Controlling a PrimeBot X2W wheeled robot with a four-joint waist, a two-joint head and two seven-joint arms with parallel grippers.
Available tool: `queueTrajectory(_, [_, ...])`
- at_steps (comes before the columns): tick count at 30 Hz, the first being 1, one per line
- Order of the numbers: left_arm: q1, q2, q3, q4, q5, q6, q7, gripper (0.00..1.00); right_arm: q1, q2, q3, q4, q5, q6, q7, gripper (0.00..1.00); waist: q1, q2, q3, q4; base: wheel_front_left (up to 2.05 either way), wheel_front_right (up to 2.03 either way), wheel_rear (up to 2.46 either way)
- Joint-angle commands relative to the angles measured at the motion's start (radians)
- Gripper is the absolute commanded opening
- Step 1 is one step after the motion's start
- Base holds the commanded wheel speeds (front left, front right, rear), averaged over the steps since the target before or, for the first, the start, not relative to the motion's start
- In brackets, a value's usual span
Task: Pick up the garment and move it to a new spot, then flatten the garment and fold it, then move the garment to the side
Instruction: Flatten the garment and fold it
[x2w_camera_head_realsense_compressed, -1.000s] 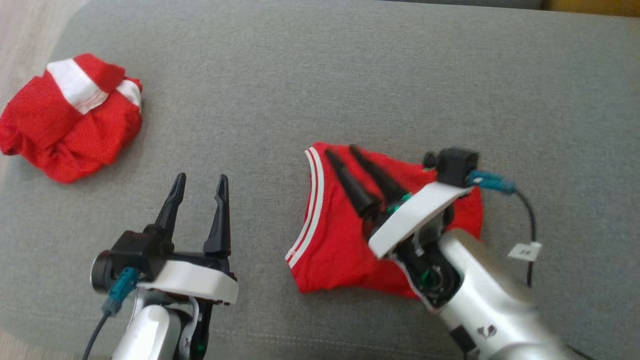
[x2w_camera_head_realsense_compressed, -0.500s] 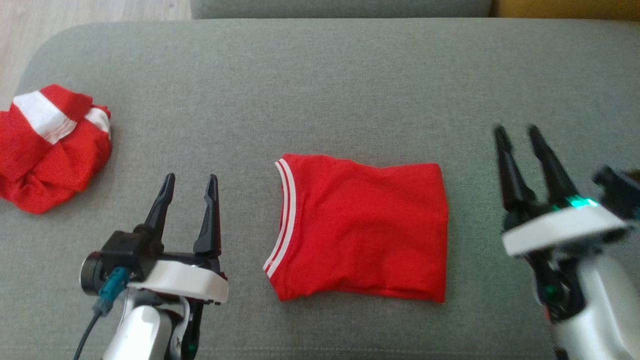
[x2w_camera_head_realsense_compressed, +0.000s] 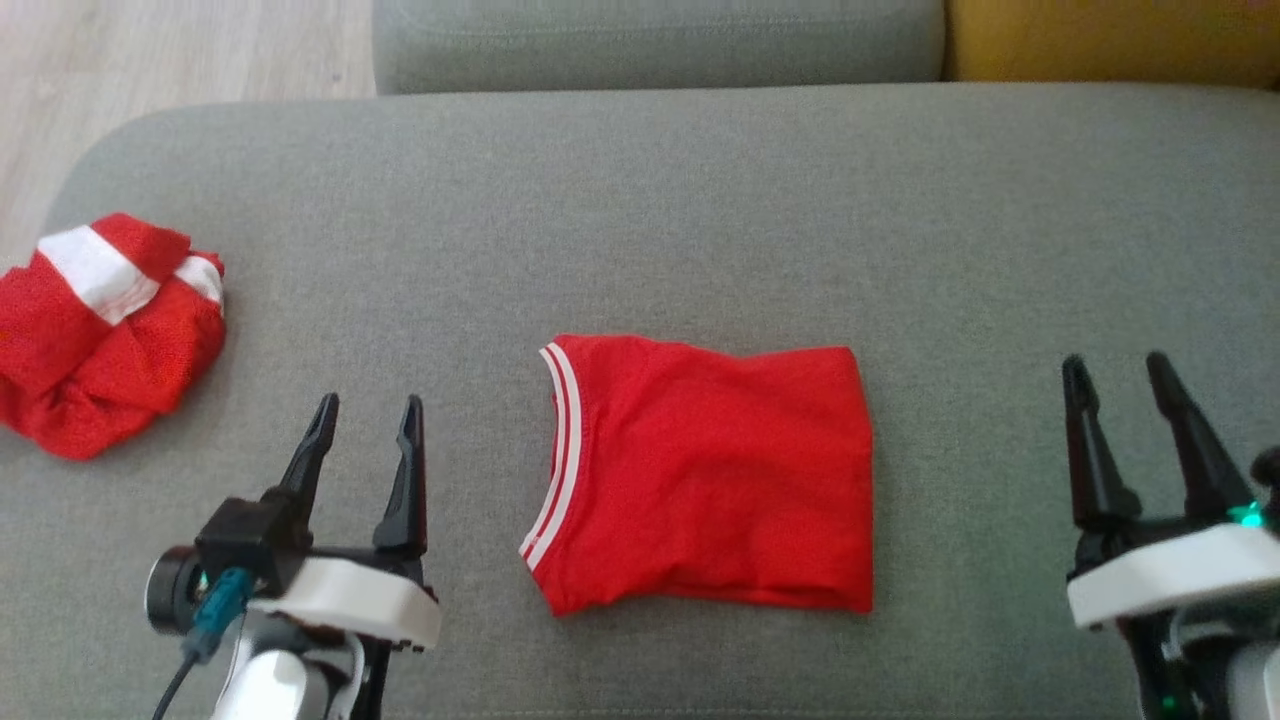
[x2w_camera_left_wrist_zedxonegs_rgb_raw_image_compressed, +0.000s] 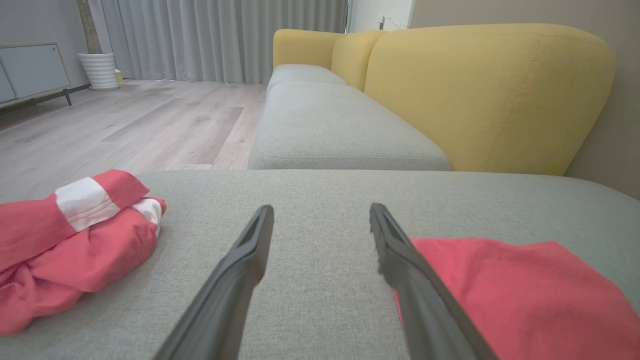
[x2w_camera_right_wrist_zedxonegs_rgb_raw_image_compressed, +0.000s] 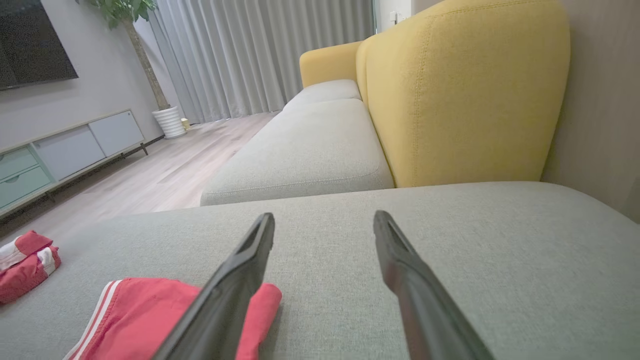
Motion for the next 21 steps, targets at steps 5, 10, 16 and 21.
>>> queueTrajectory(5, [0.015,0.031,0.027,-0.039,0.007,0.012,0.013,1.0,0.035,0.007,0.02,-0.049,-0.029,0.007,0.007,1.0,0.0,-0.0001,-0.048,-0.004,0.0,0.0,0.0])
queueTrajectory(10, [0.046,0.037,0.023,-0.04,0.003,0.014,0.014,1.0,0.062,0.011,0.028,-0.043,-0.042,0.007,0.003,1.0,0.0,-0.0001,-0.075,-0.001,0.0,0.0,0.0])
queueTrajectory(16, [0.076,0.042,0.018,-0.042,-0.006,0.014,0.013,1.0,0.084,0.015,0.038,-0.043,-0.054,0.007,-0.001,1.0,0.0,-0.0001,-0.098,0.001,0.0,0.0,0.0])
queueTrajectory(21, [0.084,0.043,0.015,-0.039,-0.016,0.01,0.012,1.0,0.096,0.01,0.036,-0.039,-0.07,0.007,0.0,1.0,0.0,-0.0001,-0.11,0.003,0.0,0.0,0.0])
